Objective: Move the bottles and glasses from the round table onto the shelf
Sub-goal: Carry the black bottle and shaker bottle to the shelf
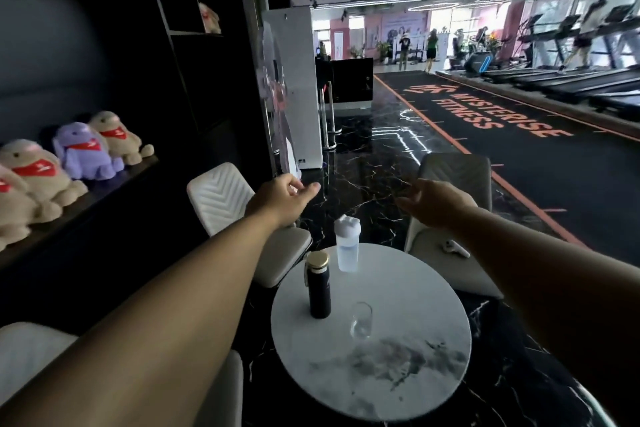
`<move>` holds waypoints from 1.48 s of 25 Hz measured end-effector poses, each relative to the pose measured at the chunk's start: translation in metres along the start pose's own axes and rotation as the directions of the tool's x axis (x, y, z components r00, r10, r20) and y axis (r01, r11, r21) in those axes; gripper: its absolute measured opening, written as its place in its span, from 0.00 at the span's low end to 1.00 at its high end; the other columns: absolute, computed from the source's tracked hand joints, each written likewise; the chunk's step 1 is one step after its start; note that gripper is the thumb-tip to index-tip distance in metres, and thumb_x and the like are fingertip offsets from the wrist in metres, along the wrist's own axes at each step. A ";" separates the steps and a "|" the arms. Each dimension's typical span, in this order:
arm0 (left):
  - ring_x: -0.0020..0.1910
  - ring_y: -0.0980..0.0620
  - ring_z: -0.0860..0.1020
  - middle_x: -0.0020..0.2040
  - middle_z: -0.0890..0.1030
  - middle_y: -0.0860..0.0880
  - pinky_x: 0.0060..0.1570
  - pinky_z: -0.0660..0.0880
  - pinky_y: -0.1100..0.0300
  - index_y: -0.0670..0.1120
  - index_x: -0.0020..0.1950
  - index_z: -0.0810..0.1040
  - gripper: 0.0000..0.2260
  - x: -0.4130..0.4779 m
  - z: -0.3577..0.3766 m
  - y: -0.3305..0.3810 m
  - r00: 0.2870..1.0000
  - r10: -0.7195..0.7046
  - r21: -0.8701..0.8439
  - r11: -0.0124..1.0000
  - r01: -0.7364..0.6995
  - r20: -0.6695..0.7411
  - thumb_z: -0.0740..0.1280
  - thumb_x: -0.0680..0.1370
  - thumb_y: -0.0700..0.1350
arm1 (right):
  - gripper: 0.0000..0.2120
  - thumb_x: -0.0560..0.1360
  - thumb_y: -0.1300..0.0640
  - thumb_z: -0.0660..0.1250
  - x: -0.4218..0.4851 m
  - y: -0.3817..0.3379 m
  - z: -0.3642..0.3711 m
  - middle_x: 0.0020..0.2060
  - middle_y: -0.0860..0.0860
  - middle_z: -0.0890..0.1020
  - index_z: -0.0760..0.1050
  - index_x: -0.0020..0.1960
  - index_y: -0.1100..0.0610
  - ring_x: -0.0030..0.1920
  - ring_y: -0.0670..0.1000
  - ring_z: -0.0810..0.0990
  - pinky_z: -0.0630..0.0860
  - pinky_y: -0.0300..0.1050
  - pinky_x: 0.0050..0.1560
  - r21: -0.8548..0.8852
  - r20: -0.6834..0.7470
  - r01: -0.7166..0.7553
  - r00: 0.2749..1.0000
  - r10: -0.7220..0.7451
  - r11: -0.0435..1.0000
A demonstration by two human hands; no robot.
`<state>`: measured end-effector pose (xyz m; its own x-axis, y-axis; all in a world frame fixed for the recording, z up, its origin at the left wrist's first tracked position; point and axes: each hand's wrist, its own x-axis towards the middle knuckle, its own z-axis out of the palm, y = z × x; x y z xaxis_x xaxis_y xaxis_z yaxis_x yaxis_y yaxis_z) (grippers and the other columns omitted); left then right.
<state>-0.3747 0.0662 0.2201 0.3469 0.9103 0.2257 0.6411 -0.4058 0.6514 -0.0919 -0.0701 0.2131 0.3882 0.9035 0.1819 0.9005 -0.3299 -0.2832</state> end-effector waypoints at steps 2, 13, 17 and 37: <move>0.47 0.54 0.82 0.46 0.83 0.57 0.52 0.79 0.53 0.56 0.48 0.79 0.24 0.032 0.024 -0.008 1.000 -0.011 0.011 1.000 0.011 0.029 0.63 0.68 0.75 | 0.21 0.78 0.36 0.63 0.037 0.006 0.016 0.48 0.53 0.84 0.78 0.55 0.53 0.47 0.55 0.82 0.81 0.54 0.49 -0.002 0.027 0.003 1.000 -0.003 1.000; 0.52 0.54 0.81 0.54 0.82 0.56 0.56 0.79 0.53 0.56 0.60 0.76 0.38 0.087 0.130 -0.125 0.922 -0.335 0.089 0.942 0.323 0.195 0.63 0.61 0.80 | 0.16 0.77 0.37 0.65 0.218 0.031 0.125 0.42 0.50 0.81 0.78 0.51 0.50 0.42 0.52 0.80 0.72 0.43 0.35 0.027 0.177 0.078 0.981 -0.081 0.997; 0.63 0.55 0.75 0.66 0.73 0.57 0.62 0.73 0.56 0.58 0.74 0.70 0.54 0.069 0.171 -0.148 0.853 -0.445 0.093 0.895 0.437 0.272 0.71 0.53 0.82 | 0.28 0.72 0.34 0.70 0.267 0.025 0.189 0.55 0.53 0.83 0.75 0.64 0.50 0.50 0.54 0.81 0.75 0.45 0.41 0.067 0.307 0.200 0.928 -0.211 0.978; 0.52 0.54 0.82 0.52 0.82 0.57 0.48 0.77 0.59 0.56 0.60 0.73 0.29 -0.028 0.142 -0.098 0.703 -0.620 0.004 0.749 0.662 -0.349 0.80 0.63 0.59 | 0.47 0.57 0.38 0.79 0.253 -0.052 0.233 0.59 0.54 0.78 0.62 0.71 0.47 0.60 0.60 0.78 0.77 0.50 0.53 0.086 0.538 0.567 0.666 -0.517 0.819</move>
<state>-0.3497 0.0688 0.0474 -0.3918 0.9200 0.0077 0.7126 0.2982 0.6351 -0.0865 0.2391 0.0543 -0.3124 0.9194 -0.2388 0.9411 0.2654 -0.2094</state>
